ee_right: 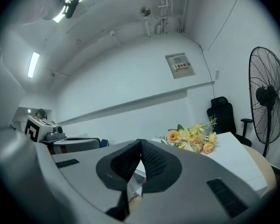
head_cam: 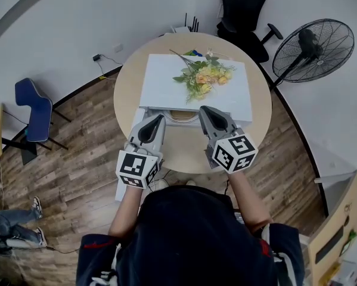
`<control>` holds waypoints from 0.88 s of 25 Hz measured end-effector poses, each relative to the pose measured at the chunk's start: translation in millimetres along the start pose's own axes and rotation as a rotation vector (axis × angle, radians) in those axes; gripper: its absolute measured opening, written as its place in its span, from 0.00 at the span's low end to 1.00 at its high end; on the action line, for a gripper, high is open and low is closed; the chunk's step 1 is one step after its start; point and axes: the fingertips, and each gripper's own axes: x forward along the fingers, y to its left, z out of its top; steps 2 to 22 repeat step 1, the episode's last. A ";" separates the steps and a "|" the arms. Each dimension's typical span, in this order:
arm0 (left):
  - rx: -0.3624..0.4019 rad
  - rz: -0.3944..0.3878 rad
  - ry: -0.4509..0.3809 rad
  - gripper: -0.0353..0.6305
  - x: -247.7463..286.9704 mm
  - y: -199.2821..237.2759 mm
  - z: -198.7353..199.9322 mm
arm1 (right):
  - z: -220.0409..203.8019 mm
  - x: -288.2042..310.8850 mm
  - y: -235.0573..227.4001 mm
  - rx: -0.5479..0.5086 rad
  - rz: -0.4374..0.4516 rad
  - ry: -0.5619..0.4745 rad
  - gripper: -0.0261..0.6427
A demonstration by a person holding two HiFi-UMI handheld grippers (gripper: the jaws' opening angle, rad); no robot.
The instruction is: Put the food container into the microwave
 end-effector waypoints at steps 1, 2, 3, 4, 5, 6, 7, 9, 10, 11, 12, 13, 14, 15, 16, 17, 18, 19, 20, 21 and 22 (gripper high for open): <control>0.000 0.000 0.000 0.08 -0.1 0.4 -0.1 | 0.3 0.0 -0.4 0.000 -0.002 0.000 0.06; 0.000 0.000 0.000 0.08 -0.1 0.4 -0.1 | 0.3 0.0 -0.4 0.000 -0.002 0.000 0.06; 0.000 0.000 0.000 0.08 -0.1 0.4 -0.1 | 0.3 0.0 -0.4 0.000 -0.002 0.000 0.06; 0.000 0.000 0.000 0.08 -0.1 0.4 -0.1 | 0.3 0.0 -0.4 0.000 -0.002 0.000 0.06; 0.000 0.000 0.000 0.08 -0.1 0.4 -0.1 | 0.3 0.0 -0.4 0.000 -0.002 0.000 0.06; 0.000 0.000 0.000 0.08 -0.1 0.4 -0.1 | 0.3 0.0 -0.4 0.000 -0.002 0.000 0.06; 0.000 0.000 0.000 0.08 -0.1 0.4 -0.1 | 0.3 0.0 -0.4 0.000 -0.002 0.000 0.06; 0.000 0.000 0.000 0.08 -0.1 0.4 -0.1 | 0.3 0.0 -0.4 0.000 -0.002 0.000 0.06; 0.000 0.000 0.000 0.08 -0.1 0.4 -0.1 | 0.3 0.0 -0.4 0.000 -0.002 0.000 0.06; 0.000 0.000 0.000 0.08 -0.1 0.4 -0.1 | 0.3 0.0 -0.4 0.000 -0.002 0.000 0.06; 0.000 0.000 0.000 0.08 -0.1 0.4 -0.1 | 0.3 0.0 -0.4 0.000 -0.002 0.000 0.06; 0.000 0.000 0.000 0.08 -0.1 0.4 -0.1 | 0.3 0.0 -0.4 0.000 -0.002 0.000 0.06; 0.000 0.000 0.000 0.08 -0.1 0.4 -0.1 | 0.3 0.0 -0.4 0.000 -0.002 0.000 0.06; 0.000 0.000 0.000 0.08 -0.1 0.4 -0.1 | 0.3 0.0 -0.4 0.000 -0.002 0.000 0.06; 0.000 0.000 0.000 0.08 -0.1 0.4 -0.1 | 0.3 0.0 -0.4 0.000 -0.002 0.000 0.06; 0.000 0.000 0.000 0.08 -0.1 0.4 -0.1 | 0.3 0.0 -0.4 0.000 -0.002 0.000 0.06; 0.000 0.000 0.000 0.08 -0.1 0.4 -0.1 | 0.3 0.0 -0.4 0.000 -0.002 0.000 0.06; 0.000 0.000 0.000 0.08 -0.1 0.4 -0.1 | 0.3 0.0 -0.4 0.000 -0.002 0.000 0.06; 0.000 0.000 0.000 0.08 -0.1 0.4 -0.1 | 0.3 0.0 -0.4 0.000 -0.002 0.000 0.06; 0.000 0.000 0.000 0.08 -0.1 0.4 -0.1 | 0.3 0.0 -0.4 0.000 -0.002 0.000 0.06; 0.000 0.000 0.000 0.08 -0.1 0.4 -0.1 | 0.3 0.0 -0.4 0.000 -0.002 0.000 0.06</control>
